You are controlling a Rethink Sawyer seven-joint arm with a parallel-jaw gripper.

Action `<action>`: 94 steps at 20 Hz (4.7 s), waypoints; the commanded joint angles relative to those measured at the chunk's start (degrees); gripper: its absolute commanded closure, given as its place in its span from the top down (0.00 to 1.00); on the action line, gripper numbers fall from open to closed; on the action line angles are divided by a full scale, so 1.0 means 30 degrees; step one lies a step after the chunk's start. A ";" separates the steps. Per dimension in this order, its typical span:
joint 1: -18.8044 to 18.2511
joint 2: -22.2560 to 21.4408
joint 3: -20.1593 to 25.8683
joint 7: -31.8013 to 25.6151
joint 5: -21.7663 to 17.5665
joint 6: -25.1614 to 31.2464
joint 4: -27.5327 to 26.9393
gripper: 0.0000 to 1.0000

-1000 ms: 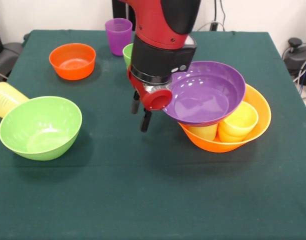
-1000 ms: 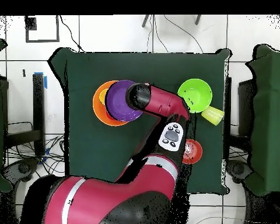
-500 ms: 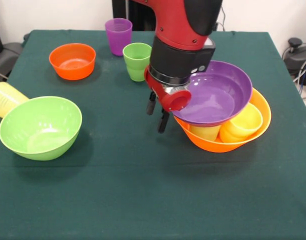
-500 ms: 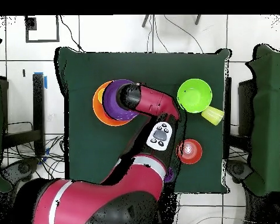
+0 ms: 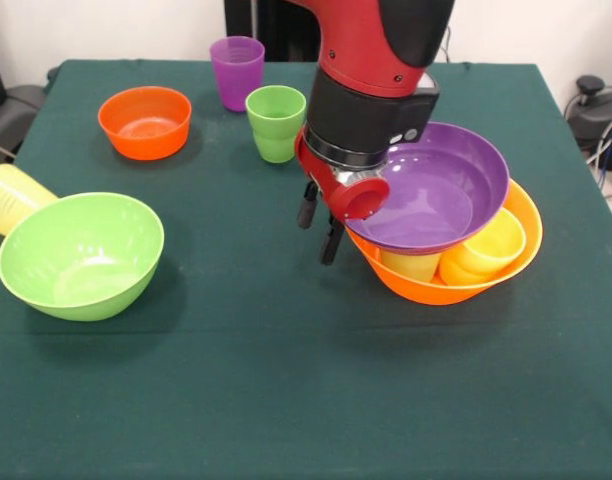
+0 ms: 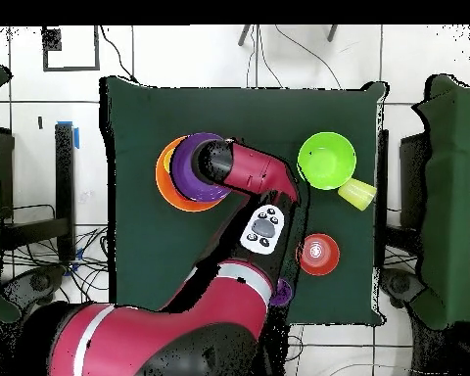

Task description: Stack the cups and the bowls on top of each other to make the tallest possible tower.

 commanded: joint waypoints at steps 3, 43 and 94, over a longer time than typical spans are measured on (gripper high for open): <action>0.0627 0.0600 0.1140 0.3381 0.0761 0.0133 0.0622 1.00; 0.2016 0.1340 -0.0231 0.3860 0.3066 0.0659 0.0418 1.00; 0.3373 0.2144 -0.1761 0.4314 0.5083 0.0960 0.0292 1.00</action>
